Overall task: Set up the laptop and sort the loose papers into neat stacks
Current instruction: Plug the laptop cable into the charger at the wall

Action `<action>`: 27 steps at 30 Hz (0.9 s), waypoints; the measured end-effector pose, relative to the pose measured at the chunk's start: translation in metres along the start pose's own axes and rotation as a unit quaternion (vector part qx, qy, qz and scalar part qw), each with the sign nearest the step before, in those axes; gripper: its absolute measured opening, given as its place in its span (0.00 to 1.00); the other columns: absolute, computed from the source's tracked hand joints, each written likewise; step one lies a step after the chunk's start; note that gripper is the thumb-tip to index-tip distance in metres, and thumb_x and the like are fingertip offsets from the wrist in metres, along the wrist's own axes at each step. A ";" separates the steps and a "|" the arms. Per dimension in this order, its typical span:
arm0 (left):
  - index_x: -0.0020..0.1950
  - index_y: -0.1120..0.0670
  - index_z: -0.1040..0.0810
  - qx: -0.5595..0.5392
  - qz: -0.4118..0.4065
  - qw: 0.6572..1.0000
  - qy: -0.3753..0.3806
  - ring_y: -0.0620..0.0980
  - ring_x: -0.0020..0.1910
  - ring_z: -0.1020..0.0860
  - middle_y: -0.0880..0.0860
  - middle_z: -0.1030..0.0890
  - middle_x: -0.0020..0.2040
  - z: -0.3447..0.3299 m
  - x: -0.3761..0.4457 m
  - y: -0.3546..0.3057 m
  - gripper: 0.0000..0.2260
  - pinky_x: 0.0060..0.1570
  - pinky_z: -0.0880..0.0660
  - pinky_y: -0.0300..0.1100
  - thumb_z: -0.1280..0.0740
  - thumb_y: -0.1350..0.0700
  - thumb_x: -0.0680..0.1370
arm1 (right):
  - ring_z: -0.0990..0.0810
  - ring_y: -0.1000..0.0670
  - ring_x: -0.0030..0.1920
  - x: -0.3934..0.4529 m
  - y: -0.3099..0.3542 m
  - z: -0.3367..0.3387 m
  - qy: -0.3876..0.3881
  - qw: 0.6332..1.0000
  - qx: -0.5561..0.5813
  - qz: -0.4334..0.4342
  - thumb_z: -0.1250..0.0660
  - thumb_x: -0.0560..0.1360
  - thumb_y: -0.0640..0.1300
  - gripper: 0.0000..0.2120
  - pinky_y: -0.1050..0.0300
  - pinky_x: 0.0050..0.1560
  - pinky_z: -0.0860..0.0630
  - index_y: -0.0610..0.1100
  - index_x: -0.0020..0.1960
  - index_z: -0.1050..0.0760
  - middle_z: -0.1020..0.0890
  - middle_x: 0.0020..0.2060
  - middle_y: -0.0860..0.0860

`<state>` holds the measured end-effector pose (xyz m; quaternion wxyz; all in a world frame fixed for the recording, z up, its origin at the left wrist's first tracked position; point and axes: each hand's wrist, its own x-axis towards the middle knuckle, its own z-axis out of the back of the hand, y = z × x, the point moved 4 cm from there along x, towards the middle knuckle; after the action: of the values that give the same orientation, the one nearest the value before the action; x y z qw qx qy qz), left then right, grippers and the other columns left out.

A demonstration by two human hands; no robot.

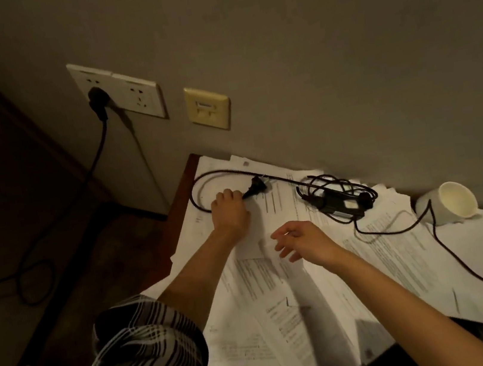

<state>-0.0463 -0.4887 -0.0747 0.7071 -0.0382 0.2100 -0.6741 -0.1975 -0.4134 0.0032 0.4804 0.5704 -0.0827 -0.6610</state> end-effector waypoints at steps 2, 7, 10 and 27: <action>0.60 0.55 0.28 -0.016 -0.017 1.000 -0.014 0.56 0.58 0.29 0.56 0.25 0.59 -0.001 0.005 0.003 0.10 0.57 0.36 0.46 0.41 0.56 0.80 | 0.20 0.49 0.39 0.009 0.006 0.000 -0.012 0.998 0.052 -0.018 0.37 0.78 0.38 0.06 0.60 0.39 0.23 0.41 0.52 0.23 0.18 0.43 0.44; 0.47 0.53 0.25 -0.234 -0.061 0.970 0.014 0.48 0.42 0.27 0.51 0.25 0.44 0.015 -0.014 0.013 0.07 0.41 0.31 0.35 0.41 0.59 0.80 | 0.20 0.46 0.41 0.011 0.023 -0.001 -0.072 0.949 0.298 -0.068 0.38 0.78 0.36 0.11 0.56 0.38 0.23 0.38 0.61 0.29 0.20 0.45 0.42; 0.45 0.49 0.27 -0.349 -0.108 0.931 -0.017 0.43 0.38 0.26 0.47 0.25 0.43 0.047 -0.043 0.013 0.09 0.39 0.30 0.29 0.37 0.63 0.79 | 0.20 0.46 0.47 0.005 0.035 -0.004 -0.102 0.946 0.304 -0.045 0.33 0.77 0.41 0.20 0.56 0.40 0.23 0.41 0.66 0.34 0.21 0.51 0.42; 0.56 0.43 0.26 -0.472 -0.154 0.850 -0.175 0.43 0.53 0.21 0.45 0.20 0.51 0.130 -0.129 0.026 0.10 0.54 0.25 0.36 0.37 0.50 0.76 | 0.19 0.55 0.49 -0.089 0.133 -0.029 -0.050 0.934 0.121 0.332 0.24 0.65 0.31 0.22 0.60 0.49 0.21 0.50 0.50 0.27 0.18 0.47 0.54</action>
<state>0.0234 -0.3910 0.0667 0.5163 -0.5164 0.3669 -0.5764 -0.1118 -0.4055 0.1410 0.5951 0.5307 -0.3703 -0.4765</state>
